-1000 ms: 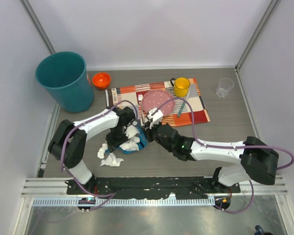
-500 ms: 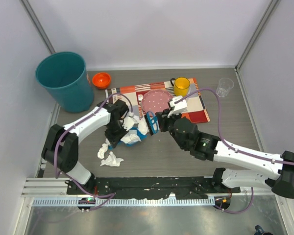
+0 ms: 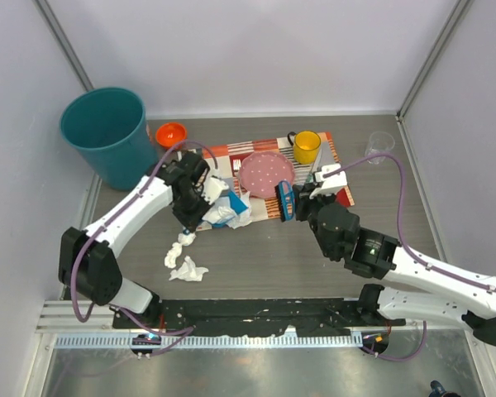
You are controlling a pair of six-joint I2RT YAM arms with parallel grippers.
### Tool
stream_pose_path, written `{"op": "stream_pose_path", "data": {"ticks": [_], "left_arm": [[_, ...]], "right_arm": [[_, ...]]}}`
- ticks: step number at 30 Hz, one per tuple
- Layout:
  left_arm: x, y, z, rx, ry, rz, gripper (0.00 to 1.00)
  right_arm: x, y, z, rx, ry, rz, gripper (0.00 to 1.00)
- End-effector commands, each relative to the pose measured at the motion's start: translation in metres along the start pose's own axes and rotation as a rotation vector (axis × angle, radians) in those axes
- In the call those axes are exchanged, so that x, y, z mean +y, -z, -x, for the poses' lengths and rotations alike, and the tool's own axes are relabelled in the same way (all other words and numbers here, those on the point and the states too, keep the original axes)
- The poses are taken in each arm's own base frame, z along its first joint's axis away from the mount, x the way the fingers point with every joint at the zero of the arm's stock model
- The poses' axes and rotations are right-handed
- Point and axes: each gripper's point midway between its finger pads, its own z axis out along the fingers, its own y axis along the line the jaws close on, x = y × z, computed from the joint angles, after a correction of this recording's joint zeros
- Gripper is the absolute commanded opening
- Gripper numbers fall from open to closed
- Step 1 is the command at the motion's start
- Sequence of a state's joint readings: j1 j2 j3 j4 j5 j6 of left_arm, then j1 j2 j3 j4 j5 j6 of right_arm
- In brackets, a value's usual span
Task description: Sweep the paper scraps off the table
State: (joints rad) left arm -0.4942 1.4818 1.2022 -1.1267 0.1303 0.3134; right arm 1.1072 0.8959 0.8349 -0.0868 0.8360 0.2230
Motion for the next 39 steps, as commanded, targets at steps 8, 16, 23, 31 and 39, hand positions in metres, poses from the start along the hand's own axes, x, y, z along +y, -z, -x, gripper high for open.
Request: {"op": "stream_pose_path", "data": {"ticks": [8, 16, 23, 31, 39], "left_arm": [[0.058, 0.093, 0.031, -0.204, 0.173, 0.08, 0.0], [0.1, 0.124, 0.036, -0.256, 0.306, 0.004, 0.0], [0.118, 0.171, 0.056, -0.406, 0.32, 0.006, 0.0], [0.163, 0.187, 0.044, -0.456, 0.437, 0.068, 0.0], [0.213, 0.219, 0.03, -0.561, 0.582, 0.132, 0.0]], "right_arm": [[-0.004, -0.002, -0.011, 0.015, 0.004, -0.024, 0.01], [-0.006, 0.002, -0.013, 0.029, 0.0, -0.019, 0.01], [-0.009, 0.004, -0.018, 0.041, -0.004, -0.022, 0.01], [-0.012, 0.004, -0.024, 0.054, 0.018, -0.029, 0.01], [-0.014, 0.006, -0.031, 0.07, 0.023, -0.031, 0.01]]}}
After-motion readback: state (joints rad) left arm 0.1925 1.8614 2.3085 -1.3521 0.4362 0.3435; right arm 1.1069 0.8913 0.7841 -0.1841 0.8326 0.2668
